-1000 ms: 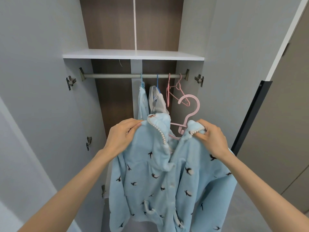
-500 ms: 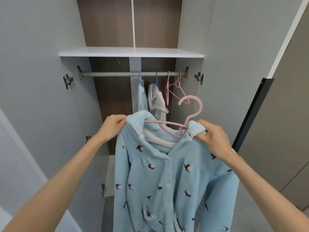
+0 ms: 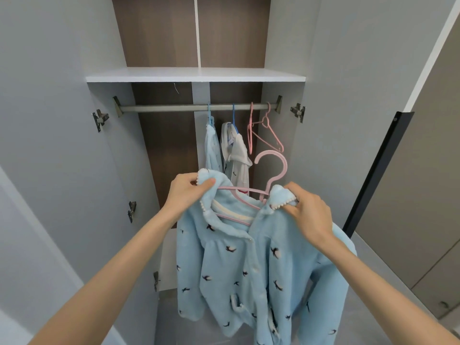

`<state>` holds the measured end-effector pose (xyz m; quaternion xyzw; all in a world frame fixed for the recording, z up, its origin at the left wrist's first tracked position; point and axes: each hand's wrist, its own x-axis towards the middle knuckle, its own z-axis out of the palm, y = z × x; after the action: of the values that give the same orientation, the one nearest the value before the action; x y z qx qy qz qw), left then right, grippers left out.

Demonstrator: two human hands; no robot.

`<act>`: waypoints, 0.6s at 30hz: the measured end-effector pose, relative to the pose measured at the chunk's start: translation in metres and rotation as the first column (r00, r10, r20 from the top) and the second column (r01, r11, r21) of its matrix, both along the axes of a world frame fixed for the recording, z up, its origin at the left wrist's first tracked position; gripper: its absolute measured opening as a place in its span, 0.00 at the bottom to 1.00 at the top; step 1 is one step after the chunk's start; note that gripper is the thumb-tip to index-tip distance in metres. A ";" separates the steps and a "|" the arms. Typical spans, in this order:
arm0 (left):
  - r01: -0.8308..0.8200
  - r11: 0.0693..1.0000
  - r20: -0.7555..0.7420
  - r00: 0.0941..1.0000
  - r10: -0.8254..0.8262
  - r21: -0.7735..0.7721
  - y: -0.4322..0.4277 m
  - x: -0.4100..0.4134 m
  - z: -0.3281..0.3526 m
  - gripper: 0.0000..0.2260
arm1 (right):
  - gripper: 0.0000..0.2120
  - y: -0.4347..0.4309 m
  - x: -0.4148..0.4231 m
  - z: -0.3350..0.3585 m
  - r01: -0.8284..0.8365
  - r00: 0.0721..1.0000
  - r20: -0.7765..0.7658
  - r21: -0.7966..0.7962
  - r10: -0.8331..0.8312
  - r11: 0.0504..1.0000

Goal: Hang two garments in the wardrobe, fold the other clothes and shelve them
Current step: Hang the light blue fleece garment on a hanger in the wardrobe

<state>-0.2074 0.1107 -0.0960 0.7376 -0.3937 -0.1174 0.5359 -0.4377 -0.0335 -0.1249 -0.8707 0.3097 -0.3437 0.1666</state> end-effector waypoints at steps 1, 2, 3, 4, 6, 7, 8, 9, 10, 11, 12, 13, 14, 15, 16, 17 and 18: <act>-0.012 1.000 0.003 1.000 0.012 -0.015 -0.001 -0.002 0.000 0.09 | 0.08 0.000 0.001 -0.003 0.007 1.000 -0.004 -0.004 -0.007 1.000; -0.023 0.999 -0.013 1.000 0.023 -0.031 -0.002 -0.003 0.000 0.09 | 0.08 0.001 0.001 -0.006 0.011 1.000 -0.009 -0.011 -0.011 1.000; -0.023 0.998 -0.070 0.997 0.019 -0.054 -0.003 -0.005 0.000 0.10 | 0.08 0.002 0.002 -0.009 0.009 1.000 -0.013 -0.018 -0.010 1.000; -0.005 0.996 -0.159 0.987 -0.009 -0.084 -0.005 -0.007 -0.001 0.10 | 0.09 0.004 0.003 -0.011 0.005 1.000 -0.018 -0.023 -0.005 1.000; 0.041 0.991 -0.379 0.921 -0.088 -0.130 -0.010 -0.015 -0.003 0.09 | 0.09 0.005 0.004 -0.017 0.009 1.000 -0.022 -0.019 -0.009 1.000; 0.063 0.987 -0.497 0.858 -0.131 -0.151 -0.013 -0.018 -0.006 0.08 | 0.09 0.003 0.005 -0.019 0.026 1.000 -0.014 -0.006 -0.026 1.000; 0.073 0.980 -0.603 0.779 -0.171 -0.184 -0.014 -0.021 -0.010 0.06 | 0.08 0.001 0.005 -0.021 0.048 0.999 0.000 0.015 -0.048 0.999; 0.064 0.976 -0.683 0.705 -0.192 -0.209 -0.014 -0.024 -0.014 0.05 | 0.07 -0.002 0.005 -0.022 0.067 0.998 0.020 0.045 -0.068 0.997; 0.043 0.974 -0.719 0.667 -0.195 -0.224 -0.013 -0.026 -0.019 0.04 | 0.07 -0.006 0.005 -0.023 0.077 0.996 0.040 0.079 -0.081 0.994; 0.011 0.978 -0.686 0.711 -0.154 -0.209 -0.012 -0.026 -0.023 0.05 | 0.07 -0.008 0.004 -0.024 0.077 0.995 0.057 0.111 -0.084 0.991; -0.031 0.987 -0.565 0.822 -0.067 -0.161 -0.012 -0.025 -0.027 0.08 | 0.07 -0.010 0.004 -0.025 0.063 0.995 0.069 0.133 -0.073 0.989; -0.078 0.991 -0.361 0.932 0.035 -0.106 -0.011 -0.022 -0.030 0.11 | 0.08 -0.011 0.003 -0.026 0.038 0.996 0.078 0.144 -0.050 0.989; -0.162 0.984 -0.123 0.981 0.152 -0.070 -0.009 -0.020 -0.031 0.16 | 0.10 -0.011 0.003 -0.027 0.014 0.996 0.086 0.147 -0.027 0.989; -0.229 0.970 0.106 0.966 0.236 -0.081 -0.006 -0.019 -0.028 0.20 | 0.11 -0.010 0.003 -0.028 -0.001 0.996 0.093 0.149 -0.013 0.989; -0.229 0.966 0.327 0.909 0.257 -0.122 -0.004 -0.018 -0.024 0.24 | 0.12 -0.010 0.003 -0.028 -0.011 0.995 0.099 0.151 -0.004 0.989; -0.159 0.978 0.549 0.809 0.209 -0.137 -0.004 -0.017 -0.021 0.26 | 0.11 -0.010 0.003 -0.028 -0.019 0.995 0.102 0.152 0.003 0.988; -0.065 0.994 0.736 0.669 0.108 -0.086 -0.005 -0.018 -0.016 0.25 | 0.11 -0.009 0.005 -0.027 -0.028 0.995 0.103 0.149 0.013 0.989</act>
<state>-0.2253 0.1059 -0.1124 0.7256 -0.5443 0.2267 0.3549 -0.4327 -0.0427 -0.1520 -0.8402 0.3169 -0.3617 0.2506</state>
